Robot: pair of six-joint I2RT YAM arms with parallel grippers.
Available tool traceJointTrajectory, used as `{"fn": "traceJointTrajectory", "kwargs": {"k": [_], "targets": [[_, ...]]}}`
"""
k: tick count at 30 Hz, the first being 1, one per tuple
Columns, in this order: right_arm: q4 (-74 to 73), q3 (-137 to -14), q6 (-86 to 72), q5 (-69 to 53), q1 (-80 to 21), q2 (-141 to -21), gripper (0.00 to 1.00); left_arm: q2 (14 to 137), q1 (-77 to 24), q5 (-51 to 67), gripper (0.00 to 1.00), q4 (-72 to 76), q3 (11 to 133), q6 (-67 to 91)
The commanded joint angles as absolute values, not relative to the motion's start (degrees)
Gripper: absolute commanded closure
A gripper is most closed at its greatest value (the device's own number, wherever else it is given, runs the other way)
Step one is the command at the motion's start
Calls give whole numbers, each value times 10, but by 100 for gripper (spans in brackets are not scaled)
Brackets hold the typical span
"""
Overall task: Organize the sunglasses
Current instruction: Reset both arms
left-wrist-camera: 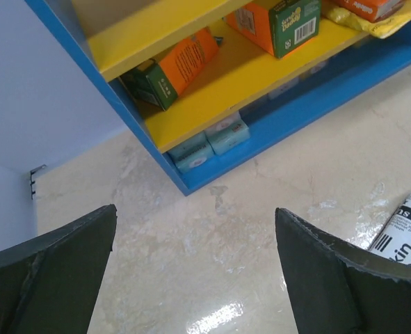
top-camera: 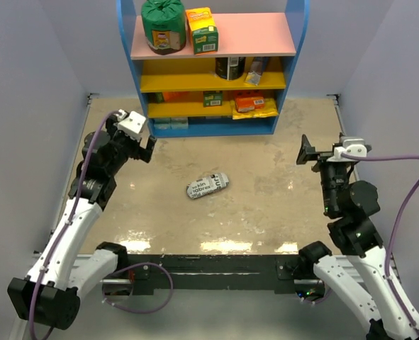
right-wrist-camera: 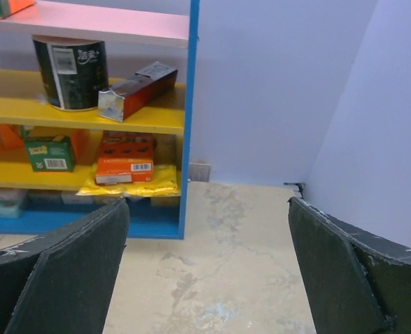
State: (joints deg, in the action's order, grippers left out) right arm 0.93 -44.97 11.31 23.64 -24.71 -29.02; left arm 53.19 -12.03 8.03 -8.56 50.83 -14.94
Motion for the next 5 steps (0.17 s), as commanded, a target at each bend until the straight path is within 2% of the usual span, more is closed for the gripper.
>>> {"fn": "traceJointTrajectory", "kwargs": {"k": [1, 5], "targets": [[48, -454, 97, 285, -243, -288, 1, 518, -117, 64, 0, -21, 502, -132], [47, -466, 91, 301, -238, -294, 1, 516, -117, 53, 0, -11, 499, -120]]}}
